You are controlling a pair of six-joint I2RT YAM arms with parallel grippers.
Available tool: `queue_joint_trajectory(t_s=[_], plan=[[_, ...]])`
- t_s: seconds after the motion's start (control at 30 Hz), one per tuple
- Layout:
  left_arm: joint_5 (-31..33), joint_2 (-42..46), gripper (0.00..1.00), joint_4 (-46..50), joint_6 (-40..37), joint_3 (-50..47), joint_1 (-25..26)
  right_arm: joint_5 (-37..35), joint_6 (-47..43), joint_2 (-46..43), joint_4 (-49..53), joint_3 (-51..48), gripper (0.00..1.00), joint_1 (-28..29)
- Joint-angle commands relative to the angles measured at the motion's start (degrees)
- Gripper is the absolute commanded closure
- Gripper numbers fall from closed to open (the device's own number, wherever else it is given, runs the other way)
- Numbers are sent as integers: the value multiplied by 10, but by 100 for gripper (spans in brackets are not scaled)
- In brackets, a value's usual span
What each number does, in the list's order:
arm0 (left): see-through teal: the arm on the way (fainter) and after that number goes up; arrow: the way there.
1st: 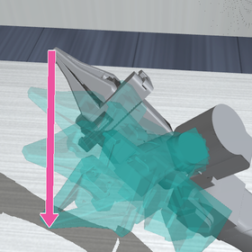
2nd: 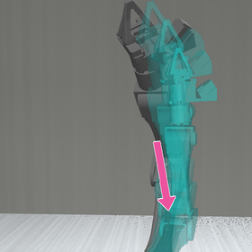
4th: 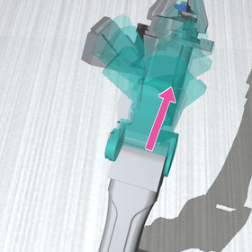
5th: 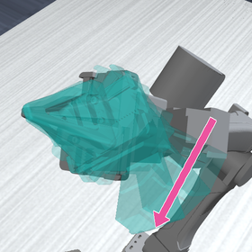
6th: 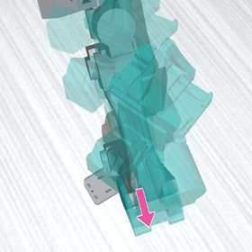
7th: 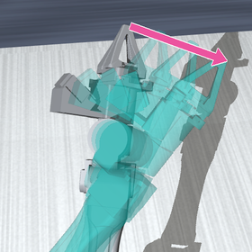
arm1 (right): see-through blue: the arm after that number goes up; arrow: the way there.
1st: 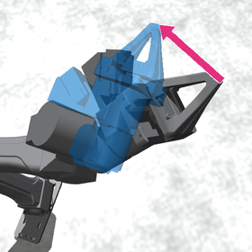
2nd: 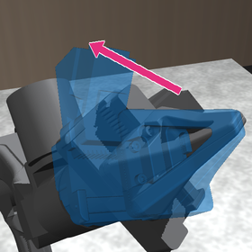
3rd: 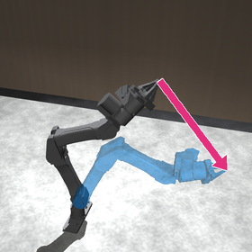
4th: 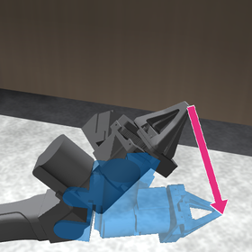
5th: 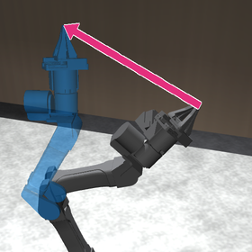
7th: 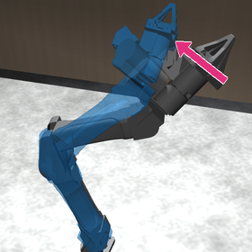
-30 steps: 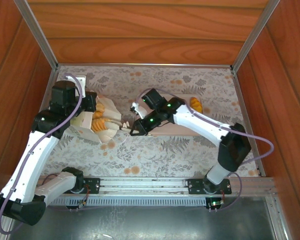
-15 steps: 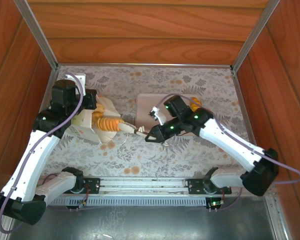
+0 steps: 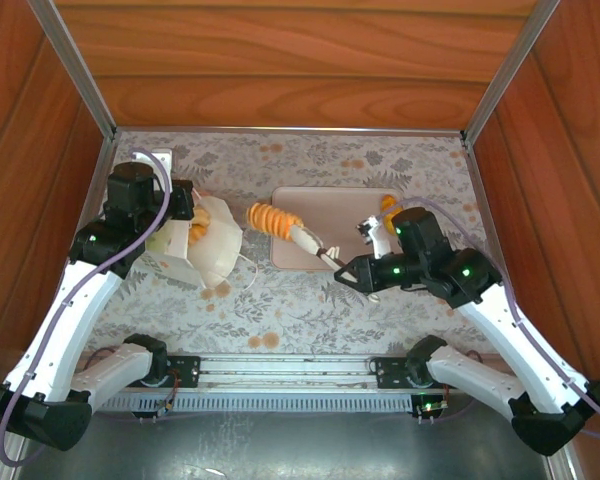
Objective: Take the fake bread out of the paper bag
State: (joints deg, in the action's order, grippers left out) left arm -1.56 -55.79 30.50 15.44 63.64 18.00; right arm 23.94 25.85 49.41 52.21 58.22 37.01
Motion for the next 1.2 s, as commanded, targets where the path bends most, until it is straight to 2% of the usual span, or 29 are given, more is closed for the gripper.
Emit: queue_joint_trajectory(t_s=[0.0,0.13,0.3,0.37,0.57,0.8,0.97,1.17], plan=[[8,10,100,-28,-2,-6,-3,-36,35,-10,5,-31,74,-31],[-3,8,100,-34,-4,-11,-2,-15,64,6,-17,-73,74,-87],[-12,13,100,-38,0,-16,-2,47,99,27,-61,-128,72,-180],[-11,18,100,-40,2,-21,-2,64,106,29,-76,-143,72,-199],[-6,27,100,-44,6,-30,-2,58,91,51,-40,-146,56,-253],[-9,21,100,-49,6,-30,-2,-18,17,68,15,-78,54,-257],[-13,18,100,-52,6,-29,-2,-13,-73,133,37,-2,54,-232],[-17,21,100,-54,1,-29,-3,-205,-153,279,147,135,51,-129]])
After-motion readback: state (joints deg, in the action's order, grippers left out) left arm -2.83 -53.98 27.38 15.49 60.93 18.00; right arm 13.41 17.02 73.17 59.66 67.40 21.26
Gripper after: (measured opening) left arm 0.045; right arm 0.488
